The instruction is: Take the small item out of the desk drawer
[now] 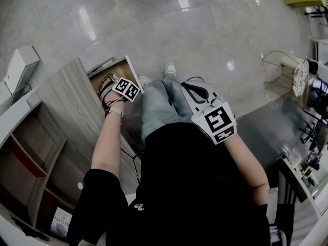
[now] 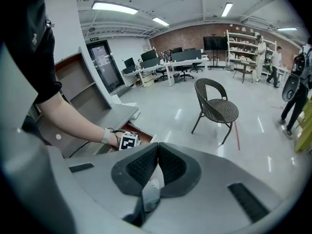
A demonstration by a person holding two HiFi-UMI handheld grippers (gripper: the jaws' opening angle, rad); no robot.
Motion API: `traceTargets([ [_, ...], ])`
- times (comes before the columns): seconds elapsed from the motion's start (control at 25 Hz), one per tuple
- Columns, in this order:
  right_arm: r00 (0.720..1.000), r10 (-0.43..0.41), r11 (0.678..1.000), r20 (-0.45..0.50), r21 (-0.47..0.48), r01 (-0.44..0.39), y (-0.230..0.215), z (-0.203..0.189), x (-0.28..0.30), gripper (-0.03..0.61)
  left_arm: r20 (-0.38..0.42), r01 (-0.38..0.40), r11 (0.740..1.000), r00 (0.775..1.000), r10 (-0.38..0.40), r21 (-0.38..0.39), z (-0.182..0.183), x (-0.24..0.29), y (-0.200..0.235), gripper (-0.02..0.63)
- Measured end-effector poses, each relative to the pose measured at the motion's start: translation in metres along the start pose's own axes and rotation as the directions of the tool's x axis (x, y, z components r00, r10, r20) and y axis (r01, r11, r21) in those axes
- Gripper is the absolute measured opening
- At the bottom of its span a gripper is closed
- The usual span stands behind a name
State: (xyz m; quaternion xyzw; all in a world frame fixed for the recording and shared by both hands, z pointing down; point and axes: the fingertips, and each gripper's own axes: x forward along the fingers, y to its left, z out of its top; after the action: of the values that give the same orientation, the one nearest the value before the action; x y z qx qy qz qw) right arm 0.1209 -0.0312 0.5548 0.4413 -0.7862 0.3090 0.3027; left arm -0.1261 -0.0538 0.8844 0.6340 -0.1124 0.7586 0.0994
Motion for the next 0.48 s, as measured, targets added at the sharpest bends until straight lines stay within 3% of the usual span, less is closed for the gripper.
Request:
traceTargets([
  [0.28, 1.000, -0.006, 1.000, 0.011, -0.003, 0.006, -0.003, 0.004, -0.002, -0.005, -0.002, 0.021, 1.000, 1.000, -0.021, 0.003, 0.000, -0.006, 0.000, 0.428],
  [0.48, 1.000, -0.002, 1.000, 0.026, -0.007, 0.002, -0.005, 0.011, -0.005, -0.005, 0.044, 0.023, 0.999, 0.999, -0.021, -0.046, 0.009, -0.026, 0.007, 0.426],
])
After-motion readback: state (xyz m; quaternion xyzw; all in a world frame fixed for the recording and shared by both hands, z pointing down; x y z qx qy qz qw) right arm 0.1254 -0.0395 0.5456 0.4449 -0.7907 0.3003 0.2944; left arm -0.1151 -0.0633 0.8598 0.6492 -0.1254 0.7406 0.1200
